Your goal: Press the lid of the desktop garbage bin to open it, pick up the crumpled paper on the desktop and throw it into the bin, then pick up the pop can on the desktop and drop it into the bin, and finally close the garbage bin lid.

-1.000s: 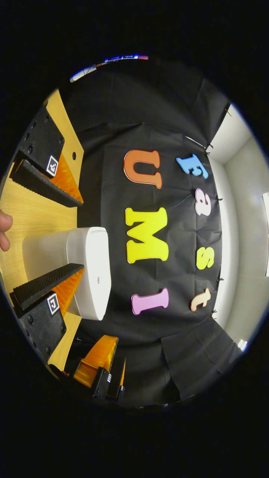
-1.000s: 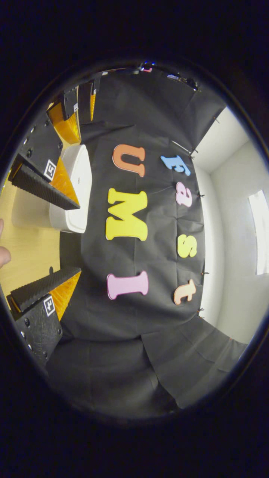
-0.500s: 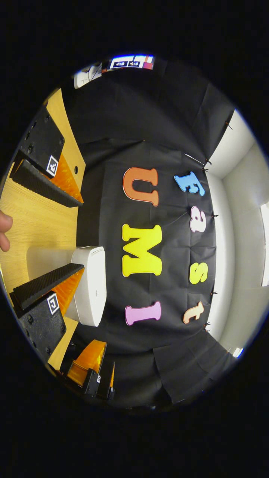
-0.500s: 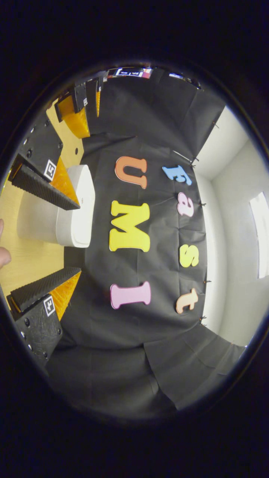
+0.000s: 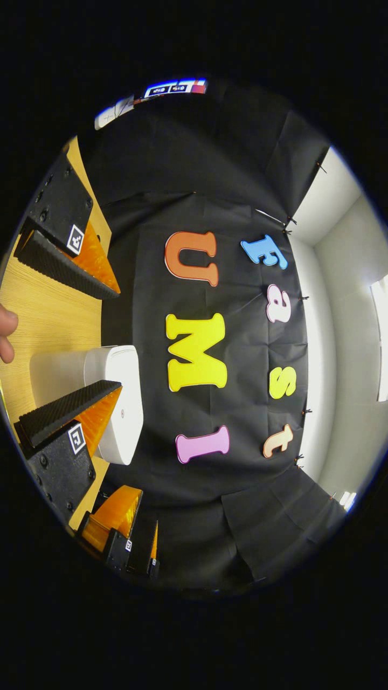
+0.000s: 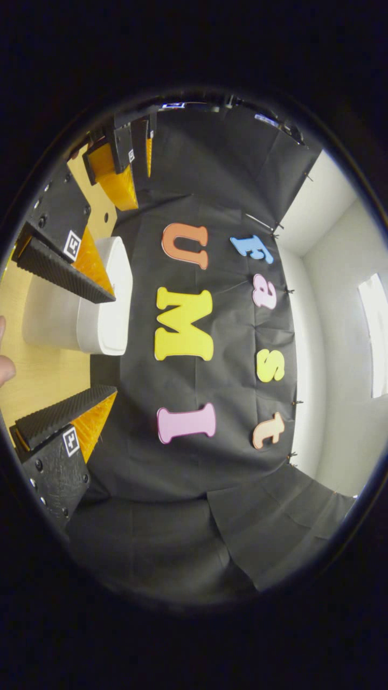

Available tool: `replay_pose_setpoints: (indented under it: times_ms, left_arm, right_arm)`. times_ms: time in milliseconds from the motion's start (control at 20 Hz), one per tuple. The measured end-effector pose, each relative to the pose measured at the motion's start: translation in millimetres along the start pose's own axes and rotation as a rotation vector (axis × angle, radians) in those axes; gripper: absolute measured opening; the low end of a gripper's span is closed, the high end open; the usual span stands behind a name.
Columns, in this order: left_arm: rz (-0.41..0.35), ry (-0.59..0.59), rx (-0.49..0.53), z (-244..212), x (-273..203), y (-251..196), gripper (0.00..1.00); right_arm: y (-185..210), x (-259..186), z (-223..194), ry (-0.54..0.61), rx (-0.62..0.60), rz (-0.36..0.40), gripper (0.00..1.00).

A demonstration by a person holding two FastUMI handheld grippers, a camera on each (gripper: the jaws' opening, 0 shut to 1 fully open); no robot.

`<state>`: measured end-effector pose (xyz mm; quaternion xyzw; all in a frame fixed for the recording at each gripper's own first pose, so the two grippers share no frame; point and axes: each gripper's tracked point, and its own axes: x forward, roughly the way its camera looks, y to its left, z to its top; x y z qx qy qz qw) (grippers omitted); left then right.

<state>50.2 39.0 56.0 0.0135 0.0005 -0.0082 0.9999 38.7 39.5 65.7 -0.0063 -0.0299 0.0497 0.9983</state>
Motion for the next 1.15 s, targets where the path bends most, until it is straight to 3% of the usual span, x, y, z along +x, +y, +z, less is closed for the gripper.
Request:
replay_pose_setpoints:
  times_ms: [400,1150]
  left_arm:
    - [0.001,-0.005,-0.010,2,-7,-16,0.97]
    - [0.013,0.010,0.015,-5,-11,-32,0.97]
  right_arm:
    - [-16,-4,-9,0.016,-0.029,-0.011,0.97]
    - [-16,-7,-20,0.028,0.016,0.047,0.95]
